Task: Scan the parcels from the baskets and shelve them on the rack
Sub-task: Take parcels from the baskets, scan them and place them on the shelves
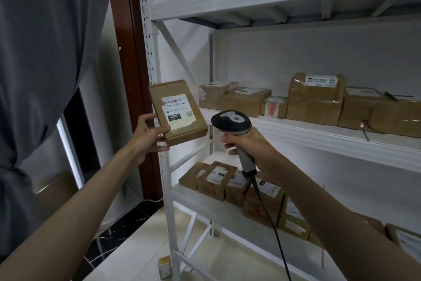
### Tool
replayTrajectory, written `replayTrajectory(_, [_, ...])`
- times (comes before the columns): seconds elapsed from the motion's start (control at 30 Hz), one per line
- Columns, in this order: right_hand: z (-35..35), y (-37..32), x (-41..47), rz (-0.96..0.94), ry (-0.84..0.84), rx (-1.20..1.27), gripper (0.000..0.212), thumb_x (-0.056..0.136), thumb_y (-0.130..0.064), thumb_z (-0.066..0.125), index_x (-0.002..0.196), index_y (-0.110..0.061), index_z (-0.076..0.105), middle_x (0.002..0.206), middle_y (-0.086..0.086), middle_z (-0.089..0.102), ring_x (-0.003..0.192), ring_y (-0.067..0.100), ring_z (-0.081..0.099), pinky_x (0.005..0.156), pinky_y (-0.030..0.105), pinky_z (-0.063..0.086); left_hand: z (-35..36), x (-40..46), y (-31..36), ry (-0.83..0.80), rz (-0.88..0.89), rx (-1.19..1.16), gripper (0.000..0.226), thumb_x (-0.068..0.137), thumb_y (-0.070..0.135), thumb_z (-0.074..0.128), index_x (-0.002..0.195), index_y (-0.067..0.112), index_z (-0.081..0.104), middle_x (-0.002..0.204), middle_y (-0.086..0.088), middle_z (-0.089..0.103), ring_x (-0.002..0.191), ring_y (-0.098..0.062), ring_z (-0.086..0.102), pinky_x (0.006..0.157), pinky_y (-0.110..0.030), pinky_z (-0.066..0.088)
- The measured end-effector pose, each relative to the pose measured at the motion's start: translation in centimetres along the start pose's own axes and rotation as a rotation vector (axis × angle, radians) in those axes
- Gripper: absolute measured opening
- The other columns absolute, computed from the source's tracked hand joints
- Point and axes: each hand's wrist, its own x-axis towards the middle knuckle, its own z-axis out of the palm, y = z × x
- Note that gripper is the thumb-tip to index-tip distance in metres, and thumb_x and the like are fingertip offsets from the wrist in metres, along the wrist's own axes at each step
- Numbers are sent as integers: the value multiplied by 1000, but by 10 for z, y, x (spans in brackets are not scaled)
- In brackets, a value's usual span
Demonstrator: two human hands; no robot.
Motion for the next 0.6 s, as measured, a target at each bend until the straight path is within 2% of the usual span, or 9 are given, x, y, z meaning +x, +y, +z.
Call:
replayTrajectory(0.07, [-1,7,16,-8,-16,5,34,87,-7,76,120,-14,67,107,14,72,92,22,67,80,35,59,-2,20,2,8,-9,-29,53,94,15,69,131,31,34,126,-9,62,103,-28,69,64,-41,63])
replayTrajectory(0.2, [-3,24,45,-22,-47,78,25,86,-4,77,104,-21,71,89,4,74,78,16,68,69,29,60,-5,64,9,3,-30,-31,44,100,19,61,136,30,38,125,-6,60,106,-26,67,63,-38,63])
replayTrajectory(0.33, [-5,39,71,-14,-52,79,22,86,-3,77,98,-20,74,83,3,74,72,12,70,64,26,59,-4,107,16,12,-6,-4,35,103,31,54,137,28,45,125,-1,56,114,-24,61,59,-28,61])
replayTrajectory(0.5, [-6,51,94,40,-16,61,20,84,-4,78,100,-15,74,82,4,75,71,13,71,62,25,58,2,155,22,29,-39,9,33,107,31,48,138,21,47,133,-6,57,118,-27,59,66,-29,61])
replayTrajectory(0.6, [-10,57,100,51,-9,86,20,85,-3,77,100,-15,75,83,5,76,72,14,71,61,25,58,5,183,26,16,-57,18,38,107,30,49,141,13,46,141,-11,51,123,-30,57,60,-28,61])
